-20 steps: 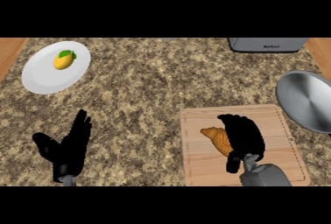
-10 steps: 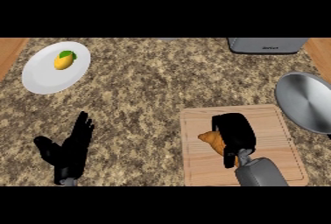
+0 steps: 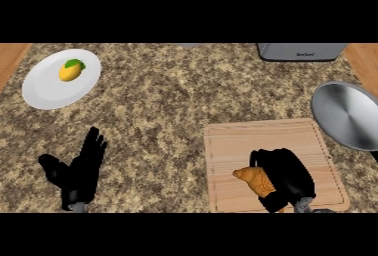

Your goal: Pick the croissant from the cutting board and place it in the pan

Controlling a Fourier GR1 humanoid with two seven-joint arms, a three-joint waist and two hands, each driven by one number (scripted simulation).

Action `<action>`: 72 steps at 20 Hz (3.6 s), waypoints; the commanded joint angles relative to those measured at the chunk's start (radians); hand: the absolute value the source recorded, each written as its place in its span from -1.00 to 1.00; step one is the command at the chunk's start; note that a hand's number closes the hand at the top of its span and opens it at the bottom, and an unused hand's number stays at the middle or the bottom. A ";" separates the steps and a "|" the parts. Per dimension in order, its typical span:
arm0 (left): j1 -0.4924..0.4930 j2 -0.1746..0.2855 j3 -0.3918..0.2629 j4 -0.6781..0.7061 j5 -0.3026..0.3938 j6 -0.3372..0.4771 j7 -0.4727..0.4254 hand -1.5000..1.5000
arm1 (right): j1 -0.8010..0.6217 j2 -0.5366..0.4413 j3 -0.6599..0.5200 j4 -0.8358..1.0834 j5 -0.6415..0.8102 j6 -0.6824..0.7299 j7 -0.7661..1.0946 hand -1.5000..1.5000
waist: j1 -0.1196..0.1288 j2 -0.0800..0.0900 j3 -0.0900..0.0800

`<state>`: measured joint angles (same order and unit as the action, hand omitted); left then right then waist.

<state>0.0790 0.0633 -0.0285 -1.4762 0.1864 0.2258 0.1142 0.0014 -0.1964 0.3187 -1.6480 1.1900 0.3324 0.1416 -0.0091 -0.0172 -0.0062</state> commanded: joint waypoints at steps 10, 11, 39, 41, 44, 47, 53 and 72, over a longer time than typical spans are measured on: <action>0.037 -0.019 -0.013 -0.023 0.000 0.004 0.025 0.00 | 0.254 -0.062 -0.093 -0.520 -0.022 -0.266 -0.057 1.00 | -0.011 0.010 0.007; 0.029 0.023 0.025 -0.001 0.025 -0.031 0.030 0.00 | 0.264 -0.056 -0.107 -0.585 -0.035 -0.252 -0.037 1.00 | -0.013 0.011 0.006; -0.026 -0.003 0.031 0.085 0.001 -0.051 -0.017 0.00 | -0.443 -0.265 -0.710 0.451 -0.342 -0.414 -0.301 1.00 | 0.036 0.026 0.007; -0.049 0.005 0.022 0.019 0.004 -0.039 0.055 0.00 | -0.513 -0.255 -0.707 0.582 -0.366 -0.446 -0.349 1.00 | 0.031 0.023 0.007; -0.062 -0.018 -0.007 0.048 -0.024 -0.025 0.045 0.00 | -0.622 -0.284 -0.739 0.814 -0.359 -0.513 -0.414 1.00 | 0.054 0.032 0.009; -0.035 -0.021 -0.013 0.037 -0.014 -0.045 0.032 0.00 | -0.665 -0.376 -0.794 0.998 -0.390 -0.525 -0.547 1.00 | 0.057 0.034 0.010; -0.045 -0.010 -0.009 0.042 -0.005 -0.069 0.021 0.00 | -0.701 -0.420 -0.737 1.200 -0.255 -0.517 -0.457 -1.00 | 0.096 0.050 0.012; -0.034 0.002 0.015 0.019 0.003 -0.063 0.022 0.00 | -0.824 -0.560 -1.126 1.464 -0.706 -0.045 -0.772 -1.00 | 0.055 0.039 0.013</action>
<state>0.0306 0.0477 -0.0281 -1.4579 0.1779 0.1731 0.1187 -0.8210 -0.6908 -0.7410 -0.2333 0.5601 0.1284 -0.6171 0.0557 0.0236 0.0100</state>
